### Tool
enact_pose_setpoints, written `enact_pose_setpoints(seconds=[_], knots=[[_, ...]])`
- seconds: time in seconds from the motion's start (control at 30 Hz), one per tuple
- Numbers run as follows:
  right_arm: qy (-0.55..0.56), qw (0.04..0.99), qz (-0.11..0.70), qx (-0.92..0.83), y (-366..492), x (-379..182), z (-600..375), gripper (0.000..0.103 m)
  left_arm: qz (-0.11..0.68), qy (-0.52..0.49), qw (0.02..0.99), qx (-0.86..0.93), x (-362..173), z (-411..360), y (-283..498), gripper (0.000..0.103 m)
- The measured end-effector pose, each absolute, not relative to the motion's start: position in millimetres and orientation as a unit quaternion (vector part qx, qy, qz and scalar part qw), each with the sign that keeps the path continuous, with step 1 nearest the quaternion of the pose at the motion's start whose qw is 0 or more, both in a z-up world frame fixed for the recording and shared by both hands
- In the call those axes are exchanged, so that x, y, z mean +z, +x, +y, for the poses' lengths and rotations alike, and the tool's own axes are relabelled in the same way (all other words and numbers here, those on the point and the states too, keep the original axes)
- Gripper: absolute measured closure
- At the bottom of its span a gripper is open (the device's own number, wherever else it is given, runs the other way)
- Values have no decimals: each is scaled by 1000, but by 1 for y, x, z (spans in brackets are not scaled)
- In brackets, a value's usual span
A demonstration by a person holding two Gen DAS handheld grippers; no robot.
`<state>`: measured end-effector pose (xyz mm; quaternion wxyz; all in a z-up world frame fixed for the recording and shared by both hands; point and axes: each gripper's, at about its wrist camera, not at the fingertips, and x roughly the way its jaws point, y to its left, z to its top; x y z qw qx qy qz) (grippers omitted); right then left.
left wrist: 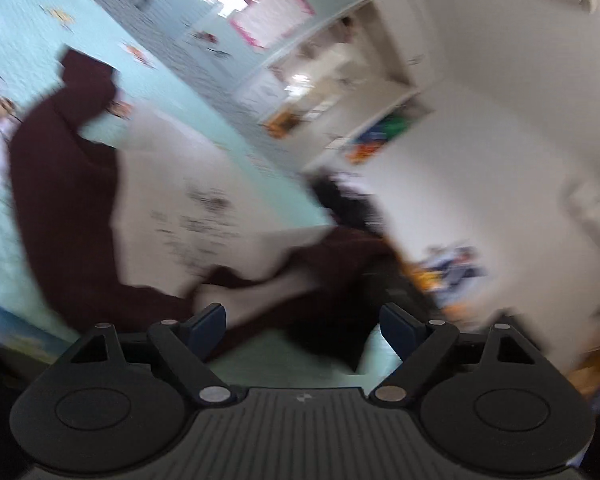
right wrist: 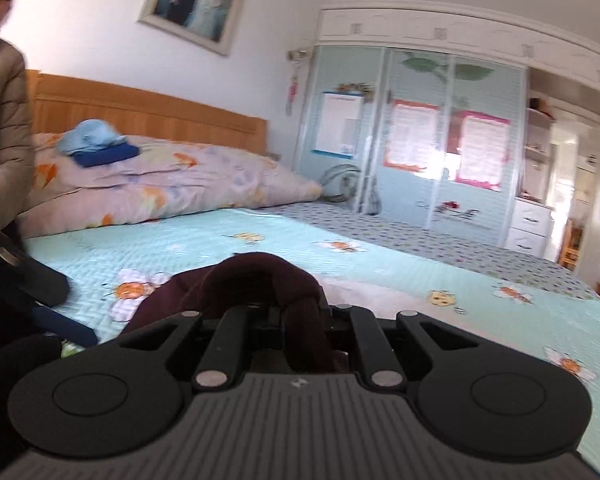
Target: Fold clothes
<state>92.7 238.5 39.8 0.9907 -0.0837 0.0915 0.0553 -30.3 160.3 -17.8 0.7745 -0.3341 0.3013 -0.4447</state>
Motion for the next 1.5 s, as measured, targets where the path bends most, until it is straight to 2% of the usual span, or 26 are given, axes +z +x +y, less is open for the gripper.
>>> enact_pose_setpoints(seconds=[0.07,0.27,0.6,0.8,0.83,0.9,0.97,1.0,1.03,1.07,1.13,1.23,1.33,1.37,1.5], knots=[[-94,990,89,53,86,38,238,90,301,-342,766,-454,-14,155,-31,8],[-139,987,73,43,68,30,247,90,351,-395,678,-511,-10,115,-21,2],[-231,972,38,14,45,12,254,90,453,-543,594,-384,-49,56,-9,1],[-268,963,20,4,40,2,257,90,452,-577,601,-319,-46,40,-10,4],[-273,962,18,2,40,0,258,90,451,-581,607,-301,-46,42,-10,8],[-274,962,18,1,40,-3,256,90,454,-572,626,-274,-43,47,-12,27],[-250,968,16,2,35,3,247,88,455,-563,643,-247,-39,52,-13,69],[-238,971,16,3,33,5,243,84,453,-560,648,-248,-37,53,-12,73],[-226,974,15,3,31,8,239,74,451,-556,653,-248,-35,53,-12,87],[-214,977,14,4,29,10,234,64,450,-551,659,-245,-33,55,-12,90],[-190,982,13,5,24,15,225,54,443,-548,671,-233,-31,61,-15,93],[-154,988,10,7,18,23,212,50,427,-534,693,-230,-26,74,-23,95],[-117,993,8,9,11,31,199,34,375,-494,747,-238,-1,100,-28,97],[-105,994,7,10,9,33,195,30,353,-484,764,-241,12,109,-25,97],[-36,999,4,13,4,45,172,30,301,-449,800,-262,71,142,-9,97]])
